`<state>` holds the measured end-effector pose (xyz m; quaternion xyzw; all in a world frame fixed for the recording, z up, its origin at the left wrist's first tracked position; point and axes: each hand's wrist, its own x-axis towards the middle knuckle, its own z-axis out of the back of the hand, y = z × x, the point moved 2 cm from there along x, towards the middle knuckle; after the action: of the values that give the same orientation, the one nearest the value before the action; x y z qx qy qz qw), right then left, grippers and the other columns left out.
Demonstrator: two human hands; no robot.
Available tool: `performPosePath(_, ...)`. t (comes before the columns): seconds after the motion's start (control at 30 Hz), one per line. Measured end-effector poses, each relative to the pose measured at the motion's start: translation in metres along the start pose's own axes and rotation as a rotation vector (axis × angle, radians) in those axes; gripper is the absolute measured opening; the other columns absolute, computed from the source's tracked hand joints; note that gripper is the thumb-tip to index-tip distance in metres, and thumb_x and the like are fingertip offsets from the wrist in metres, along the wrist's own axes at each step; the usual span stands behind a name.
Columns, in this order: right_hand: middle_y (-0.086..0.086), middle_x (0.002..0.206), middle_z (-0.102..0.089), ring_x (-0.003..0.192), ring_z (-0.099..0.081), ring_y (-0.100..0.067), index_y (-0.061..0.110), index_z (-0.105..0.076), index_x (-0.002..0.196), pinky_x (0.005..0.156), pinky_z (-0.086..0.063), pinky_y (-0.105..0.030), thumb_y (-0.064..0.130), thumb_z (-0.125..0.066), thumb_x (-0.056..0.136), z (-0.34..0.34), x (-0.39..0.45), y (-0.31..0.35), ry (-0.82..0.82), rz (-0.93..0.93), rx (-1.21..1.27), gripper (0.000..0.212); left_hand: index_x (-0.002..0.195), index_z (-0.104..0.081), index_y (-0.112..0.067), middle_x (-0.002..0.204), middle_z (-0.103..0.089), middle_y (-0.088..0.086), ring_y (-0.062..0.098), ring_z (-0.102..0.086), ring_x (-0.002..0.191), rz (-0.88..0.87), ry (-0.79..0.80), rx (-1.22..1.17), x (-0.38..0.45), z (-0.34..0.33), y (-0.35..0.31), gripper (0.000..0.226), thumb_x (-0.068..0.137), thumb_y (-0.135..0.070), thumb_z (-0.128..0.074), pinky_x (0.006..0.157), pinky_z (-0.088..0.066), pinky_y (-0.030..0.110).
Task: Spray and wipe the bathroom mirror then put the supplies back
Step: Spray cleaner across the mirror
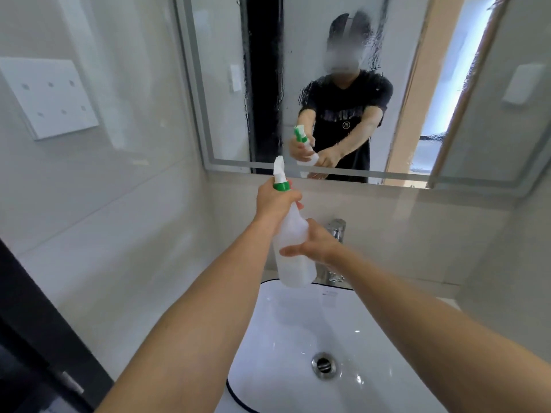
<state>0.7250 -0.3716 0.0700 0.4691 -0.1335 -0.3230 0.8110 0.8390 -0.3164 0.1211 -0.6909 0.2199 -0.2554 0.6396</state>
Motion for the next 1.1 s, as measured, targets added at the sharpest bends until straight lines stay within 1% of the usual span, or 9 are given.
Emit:
performPosePath(0.13, -0.006, 0.119, -0.062, 0.108, -0.059, -0.025, 0.014, -0.047, 0.126, 0.084, -0.049, -0.038, 0.024, -0.090, 0.068, 0.008, 0.000, -0.006, 0.003, -0.019, -0.018, 0.072, 0.111, -0.062, -0.008, 0.098, -0.064, 0.010, 0.022, -0.074, 0.067, 0.014, 0.028, -0.038, -0.002, -0.008, 0.004, 0.037, 0.076, 0.002, -0.069, 0.081, -0.061, 0.047)
performPosePath(0.3, -0.006, 0.119, -0.062, 0.108, -0.060, -0.027, 0.015, -0.048, 0.124, 0.094, -0.052, -0.047, 0.028, -0.091, 0.064, 0.003, 0.007, 0.001, 0.021, 0.002, -0.068, 0.075, 0.088, -0.064, -0.015, 0.086, -0.065, 0.011, 0.024, -0.069, 0.061, 0.011, -0.060, -0.063, 0.001, 0.003, 0.002, 0.025, 0.071, 0.003, -0.070, 0.071, -0.061, 0.039)
performPosePath(0.43, -0.005, 0.119, -0.062, 0.109, -0.059, -0.026, 0.015, -0.047, 0.124, 0.096, -0.051, -0.047, 0.028, -0.091, 0.066, -0.010, 0.013, 0.010, 0.058, 0.021, -0.074, 0.073, 0.083, -0.061, -0.015, 0.078, -0.064, 0.009, 0.024, -0.069, 0.057, 0.023, -0.106, -0.044, 0.004, 0.019, 0.000, 0.022, 0.070, 0.001, -0.071, 0.073, -0.060, 0.043)
performPosePath(0.57, -0.003, 0.119, -0.060, 0.109, -0.057, -0.025, 0.017, -0.046, 0.122, 0.091, -0.051, -0.042, 0.032, -0.090, 0.067, -0.026, 0.022, 0.032, 0.081, 0.068, -0.105, 0.071, 0.103, -0.065, -0.010, 0.097, -0.068, 0.008, 0.025, -0.071, 0.063, -0.016, -0.094, -0.082, 0.010, 0.045, -0.010, 0.034, 0.071, 0.002, -0.069, 0.070, -0.060, 0.038)
performPosePath(0.63, -0.004, 0.119, -0.060, 0.109, -0.057, -0.026, 0.016, -0.046, 0.122, 0.092, -0.050, -0.044, 0.031, -0.089, 0.068, -0.032, 0.028, 0.050, 0.089, 0.109, -0.096, 0.071, 0.109, -0.063, -0.011, 0.106, -0.067, 0.009, 0.025, -0.072, 0.064, -0.051, -0.100, -0.076, 0.012, 0.059, -0.023, 0.040, 0.072, 0.001, -0.068, 0.071, -0.057, 0.039)
performPosePath(0.7, -0.004, 0.118, -0.059, 0.109, -0.057, -0.027, 0.015, -0.046, 0.121, 0.094, -0.051, -0.046, 0.030, -0.090, 0.066, -0.036, 0.035, 0.071, 0.088, 0.148, -0.075, 0.072, 0.104, -0.061, -0.013, 0.101, -0.065, 0.007, 0.025, -0.072, 0.063, -0.107, -0.120, -0.064, 0.014, 0.073, -0.043, 0.036, 0.071, 0.001, -0.067, 0.069, -0.055, 0.038)
performPosePath(0.8, -0.002, 0.119, -0.060, 0.110, -0.059, -0.025, 0.017, -0.047, 0.124, 0.094, -0.052, -0.043, 0.030, -0.092, 0.061, -0.040, 0.042, 0.107, 0.083, 0.212, -0.016, 0.079, 0.098, -0.060, -0.015, 0.087, -0.061, 0.006, 0.025, -0.068, 0.063, -0.175, -0.162, -0.057, 0.016, 0.091, -0.079, 0.036, 0.069, 0.005, -0.067, 0.061, -0.053, 0.034)
performPosePath(0.9, -0.002, 0.121, -0.061, 0.111, -0.059, -0.024, 0.018, -0.048, 0.126, 0.097, -0.051, -0.045, 0.034, -0.093, 0.053, -0.038, 0.049, 0.141, 0.075, 0.292, 0.015, 0.087, 0.095, -0.061, -0.013, 0.087, -0.061, 0.009, 0.023, -0.065, 0.060, -0.250, -0.194, -0.048, 0.019, 0.104, -0.113, 0.032, 0.070, 0.007, -0.066, 0.056, -0.053, 0.029)
performPosePath(1.1, -0.004, 0.118, -0.062, 0.108, -0.060, -0.024, 0.015, -0.048, 0.126, 0.095, -0.052, -0.043, 0.025, -0.092, 0.063, -0.026, 0.054, 0.189, 0.063, 0.402, 0.042, 0.077, 0.085, -0.058, -0.009, 0.072, -0.057, 0.008, 0.021, -0.060, 0.051, -0.369, -0.241, -0.021, 0.024, 0.117, -0.164, 0.026, 0.067, 0.008, -0.064, 0.056, -0.052, 0.032)
